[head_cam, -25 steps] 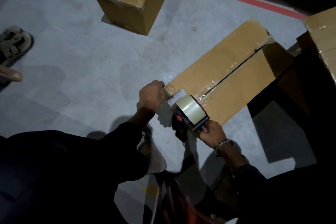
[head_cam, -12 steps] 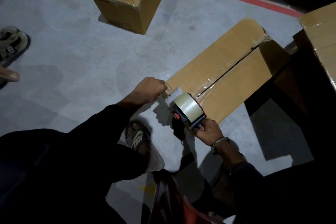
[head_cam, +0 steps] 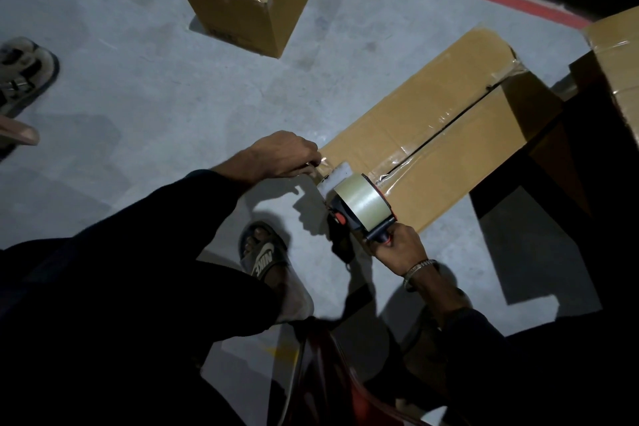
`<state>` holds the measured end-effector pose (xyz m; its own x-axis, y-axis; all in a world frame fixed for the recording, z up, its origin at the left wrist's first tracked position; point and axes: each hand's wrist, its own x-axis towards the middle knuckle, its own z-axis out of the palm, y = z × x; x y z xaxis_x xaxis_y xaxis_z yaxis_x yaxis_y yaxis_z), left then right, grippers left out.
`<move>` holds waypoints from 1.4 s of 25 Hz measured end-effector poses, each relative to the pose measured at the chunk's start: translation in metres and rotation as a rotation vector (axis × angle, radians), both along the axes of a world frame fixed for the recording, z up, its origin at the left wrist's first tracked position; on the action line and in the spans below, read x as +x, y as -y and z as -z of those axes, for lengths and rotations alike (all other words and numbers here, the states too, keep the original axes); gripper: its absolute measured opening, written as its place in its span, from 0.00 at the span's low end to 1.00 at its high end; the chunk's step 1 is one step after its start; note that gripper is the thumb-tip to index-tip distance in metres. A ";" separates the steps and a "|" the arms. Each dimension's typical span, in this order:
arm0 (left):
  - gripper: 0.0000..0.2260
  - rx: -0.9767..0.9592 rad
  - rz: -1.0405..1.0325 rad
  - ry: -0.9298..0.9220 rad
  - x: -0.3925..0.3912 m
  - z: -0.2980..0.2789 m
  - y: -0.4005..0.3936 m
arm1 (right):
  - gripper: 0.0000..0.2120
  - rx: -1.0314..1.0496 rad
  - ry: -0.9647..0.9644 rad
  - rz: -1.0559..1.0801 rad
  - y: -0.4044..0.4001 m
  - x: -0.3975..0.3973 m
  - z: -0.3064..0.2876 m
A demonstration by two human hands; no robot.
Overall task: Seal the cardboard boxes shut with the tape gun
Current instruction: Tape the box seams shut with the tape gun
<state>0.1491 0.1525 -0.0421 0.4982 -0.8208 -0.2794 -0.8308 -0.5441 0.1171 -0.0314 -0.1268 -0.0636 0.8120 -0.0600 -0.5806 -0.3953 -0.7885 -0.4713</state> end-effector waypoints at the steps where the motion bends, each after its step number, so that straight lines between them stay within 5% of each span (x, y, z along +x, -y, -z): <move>1: 0.15 -0.011 0.006 0.029 -0.001 -0.001 0.001 | 0.18 -0.004 0.000 0.001 0.001 0.000 0.000; 8: 0.03 0.025 -0.129 0.137 -0.030 0.019 0.018 | 0.14 0.018 -0.029 0.023 -0.003 -0.002 0.000; 17: 0.16 -0.122 -0.337 0.182 -0.053 0.023 0.017 | 0.07 -0.053 -0.003 -0.062 -0.013 -0.021 -0.006; 29: 0.11 -0.054 -0.459 0.180 -0.059 0.021 0.021 | 0.12 -0.101 -0.158 -0.002 0.052 -0.088 -0.041; 35: 0.12 -0.028 -0.700 0.140 -0.069 0.015 0.027 | 0.11 -0.176 -0.213 -0.054 0.074 -0.107 -0.047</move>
